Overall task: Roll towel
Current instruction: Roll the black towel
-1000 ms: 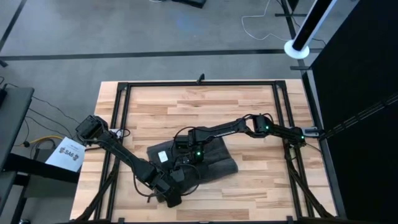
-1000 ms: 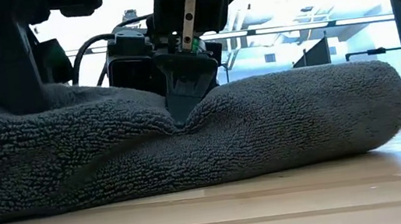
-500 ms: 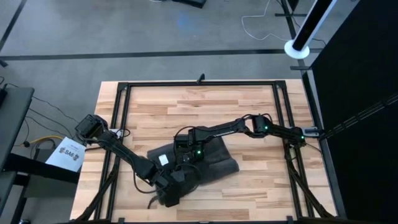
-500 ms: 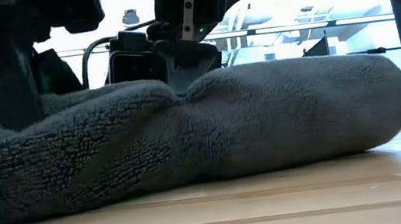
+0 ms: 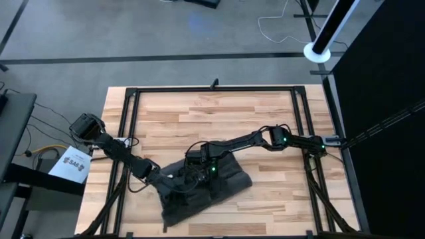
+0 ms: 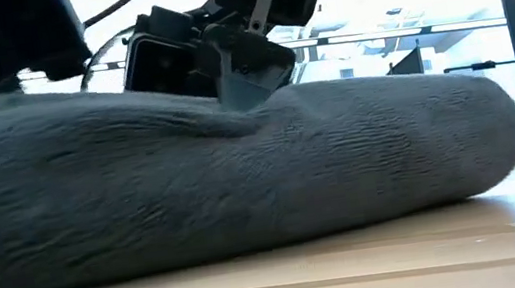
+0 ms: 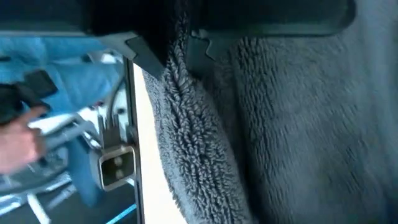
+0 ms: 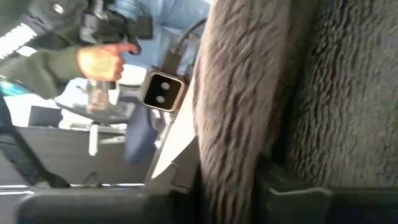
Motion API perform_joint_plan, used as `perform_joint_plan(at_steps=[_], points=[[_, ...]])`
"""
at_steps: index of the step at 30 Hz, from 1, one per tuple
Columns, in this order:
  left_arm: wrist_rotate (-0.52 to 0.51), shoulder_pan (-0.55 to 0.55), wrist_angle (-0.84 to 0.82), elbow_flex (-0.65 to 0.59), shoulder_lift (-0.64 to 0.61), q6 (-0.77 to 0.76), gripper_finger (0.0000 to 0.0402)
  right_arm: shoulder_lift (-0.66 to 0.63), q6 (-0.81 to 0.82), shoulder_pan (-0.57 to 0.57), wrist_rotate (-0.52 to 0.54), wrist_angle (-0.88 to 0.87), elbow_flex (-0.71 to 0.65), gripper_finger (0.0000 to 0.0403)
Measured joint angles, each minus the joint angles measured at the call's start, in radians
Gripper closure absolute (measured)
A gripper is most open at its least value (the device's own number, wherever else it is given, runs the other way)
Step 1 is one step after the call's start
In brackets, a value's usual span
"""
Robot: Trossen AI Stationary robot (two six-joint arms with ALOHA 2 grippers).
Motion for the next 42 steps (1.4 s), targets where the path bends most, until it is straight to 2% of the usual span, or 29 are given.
perform_joint_plan(at_steps=[4,11,17,22,25,30,35,39,42], points=[[0.026,-0.015,-0.019,-0.012,0.000,0.008,0.0387,0.005,-0.077,-0.004,0.038,-0.086,0.048,0.0273],[0.030,-0.032,-0.057,-0.012,0.000,0.030,0.0387,-0.033,-0.251,-0.031,0.253,-0.303,0.157,0.0256],[0.025,-0.032,-0.058,-0.012,0.000,0.033,0.0387,-0.041,-0.332,-0.022,0.278,-0.498,0.191,0.0256],[0.012,-0.032,-0.063,-0.012,0.000,0.028,0.0387,-0.044,-0.355,0.021,0.282,-0.550,0.194,0.0255],[0.002,-0.031,-0.064,-0.012,0.000,0.022,0.0387,-0.044,-0.317,0.055,0.316,-0.553,0.194,0.0255],[-0.006,-0.031,-0.071,-0.012,0.000,0.002,0.0387,-0.046,-0.213,0.120,0.368,-0.544,0.157,0.0289],[-0.017,-0.036,-0.067,-0.010,0.000,-0.021,0.0387,-0.046,-0.160,0.185,0.415,-0.515,0.138,0.0384],[-0.019,-0.062,-0.071,0.015,0.000,-0.042,0.0387,-0.047,-0.104,0.201,0.400,-0.510,0.138,0.0392],[-0.022,-0.092,-0.071,0.049,0.000,-0.059,0.0387,-0.052,-0.090,0.209,0.315,-0.512,0.138,0.0392]])
